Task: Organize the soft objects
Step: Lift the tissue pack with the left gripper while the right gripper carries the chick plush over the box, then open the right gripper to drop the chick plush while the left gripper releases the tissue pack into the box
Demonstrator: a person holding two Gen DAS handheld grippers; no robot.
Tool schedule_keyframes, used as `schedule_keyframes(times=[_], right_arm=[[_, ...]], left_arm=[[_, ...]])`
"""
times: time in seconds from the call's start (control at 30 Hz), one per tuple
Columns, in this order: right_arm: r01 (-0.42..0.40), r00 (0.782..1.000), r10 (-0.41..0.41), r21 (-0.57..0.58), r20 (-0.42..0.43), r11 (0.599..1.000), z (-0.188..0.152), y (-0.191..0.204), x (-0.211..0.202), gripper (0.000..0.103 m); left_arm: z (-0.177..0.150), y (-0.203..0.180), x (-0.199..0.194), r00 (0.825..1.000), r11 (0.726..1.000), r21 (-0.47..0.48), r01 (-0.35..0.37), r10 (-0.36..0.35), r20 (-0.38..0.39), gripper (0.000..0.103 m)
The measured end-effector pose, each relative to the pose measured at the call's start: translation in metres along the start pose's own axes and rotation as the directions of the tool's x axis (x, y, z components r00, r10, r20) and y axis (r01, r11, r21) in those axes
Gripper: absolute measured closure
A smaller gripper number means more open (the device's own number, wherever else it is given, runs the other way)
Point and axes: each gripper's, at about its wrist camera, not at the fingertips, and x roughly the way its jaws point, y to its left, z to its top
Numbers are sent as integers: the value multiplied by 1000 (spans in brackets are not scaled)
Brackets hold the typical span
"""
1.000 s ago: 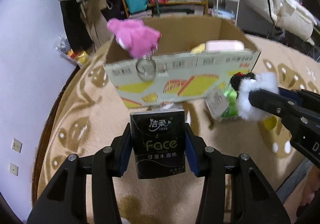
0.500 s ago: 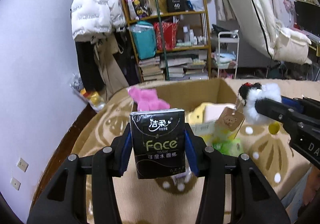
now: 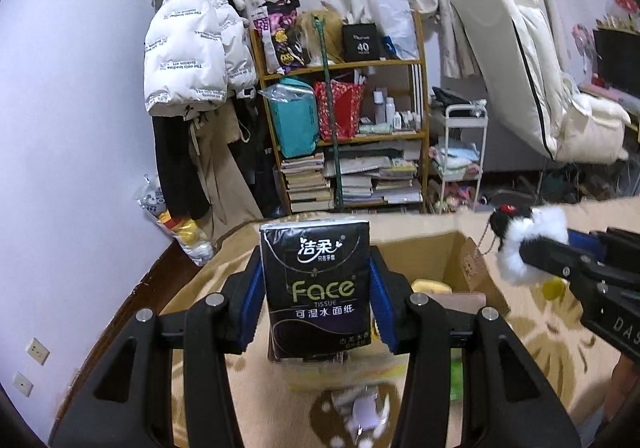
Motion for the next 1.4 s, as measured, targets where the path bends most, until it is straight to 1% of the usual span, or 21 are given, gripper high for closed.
schedule_keyframes(times=[0.1, 0.23, 0.33, 0.4, 0.43, 0.57, 0.67, 0.77, 0.87, 0.9, 0.97, 1.03, 1.07, 1.13, 1.2, 1.27, 1.33, 1.4], right_arm=[[-15, 1000, 15, -3, 11, 1000, 13, -3, 8, 79], [-48, 999, 48, 25, 17, 999, 25, -12, 21, 79], [-34, 999, 33, 31, 20, 999, 26, -16, 30, 79], [-12, 1000, 11, 40, 27, 999, 21, -19, 34, 79], [-10, 1000, 9, 50, 23, 999, 17, -21, 37, 79], [-13, 1000, 14, 73, -13, 997, 4, -28, 50, 79], [-9, 999, 12, 79, -40, 997, -5, -33, 58, 80], [-7, 998, 12, 88, -63, 996, -11, -38, 65, 80], [-11, 996, 19, 102, -85, 995, -15, -44, 71, 80], [-14, 995, 24, 108, -92, 994, -17, -46, 72, 80], [-19, 994, 31, 116, -102, 993, -19, -48, 75, 80], [-15, 994, 28, 118, -107, 993, -21, -49, 77, 80], [-10, 994, 23, 120, -108, 993, -21, -49, 76, 80], [-11, 993, 26, 131, -112, 991, -22, -51, 77, 80], [-12, 993, 30, 149, -117, 989, -24, -54, 76, 80], [-15, 992, 35, 162, -123, 987, -24, -56, 75, 80], [-15, 992, 36, 168, -123, 986, -25, -57, 72, 80], [-10, 992, 30, 162, -122, 987, -25, -56, 69, 80]], left_arm=[[12, 0, 12, 1000, 1000, -10, -28, 28, 5, 57], [21, 4, 27, 1000, 999, -48, 3, -4, -10, 57], [24, 2, 40, 999, 998, -66, 24, -26, -28, 57], [22, -1, 50, 998, 998, -67, 17, -20, -58, 57], [21, -4, 57, 996, 998, -65, 10, -16, -87, 57], [15, -9, 77, 985, 994, -95, 56, -71, -157, 56], [8, -15, 86, 980, 994, -83, 71, -85, -182, 56], [0, -18, 96, 970, 989, -104, 106, -125, -209, 56], [-5, -20, 104, 964, 988, -111, 107, -130, -232, 56], [-7, -20, 105, 963, 987, -113, 110, -134, -234, 55], [-8, -20, 107, 962, 988, -113, 109, -134, -236, 45], [-9, -20, 108, 965, 989, -107, 97, -120, -232, 42], [-10, -20, 109, 963, 990, -104, 98, -121, -242, 38], [-12, -19, 108, 960, 989, -108, 98, -123, -253, 33], [-13, -17, 104, 961, 989, -108, 98, -122, -246, 31], [-14, -15, 102, 964, 990, -105, 92, -115, -241, 23], [-14, -13, 98, 966, 990, -113, 89, -113, -234, 22], [-14, -11, 96, 963, 988, -122, 100, -127, -237, 21]])
